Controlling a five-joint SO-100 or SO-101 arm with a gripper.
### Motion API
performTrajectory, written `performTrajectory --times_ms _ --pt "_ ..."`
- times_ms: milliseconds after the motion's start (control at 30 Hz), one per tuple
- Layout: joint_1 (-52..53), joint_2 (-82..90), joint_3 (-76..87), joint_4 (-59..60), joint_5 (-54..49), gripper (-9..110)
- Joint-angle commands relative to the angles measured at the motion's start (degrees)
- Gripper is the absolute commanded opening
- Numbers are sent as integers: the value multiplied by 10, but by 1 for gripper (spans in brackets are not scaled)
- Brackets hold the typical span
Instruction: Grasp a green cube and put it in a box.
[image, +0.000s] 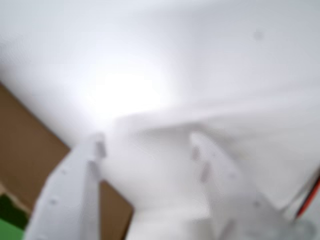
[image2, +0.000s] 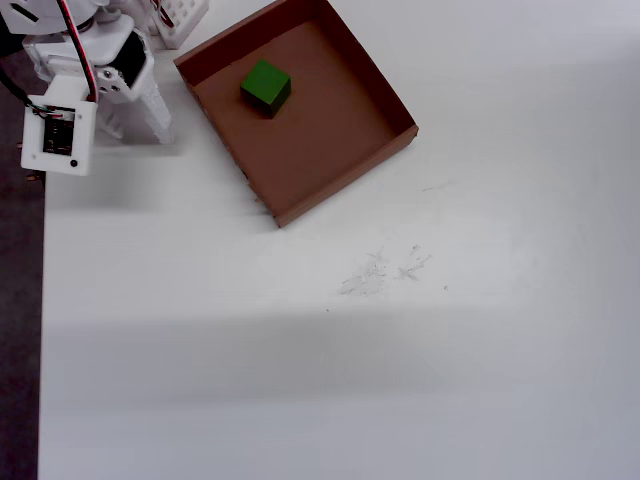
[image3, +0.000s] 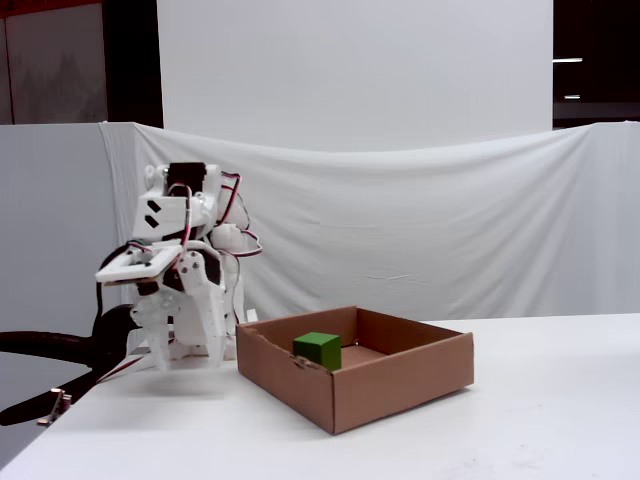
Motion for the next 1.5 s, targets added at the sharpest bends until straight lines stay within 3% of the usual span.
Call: performTrajectory --times_ms 0,1467 --pt "-3 5 -4 1 41 23" --pt "-15 5 -4 -1 62 23"
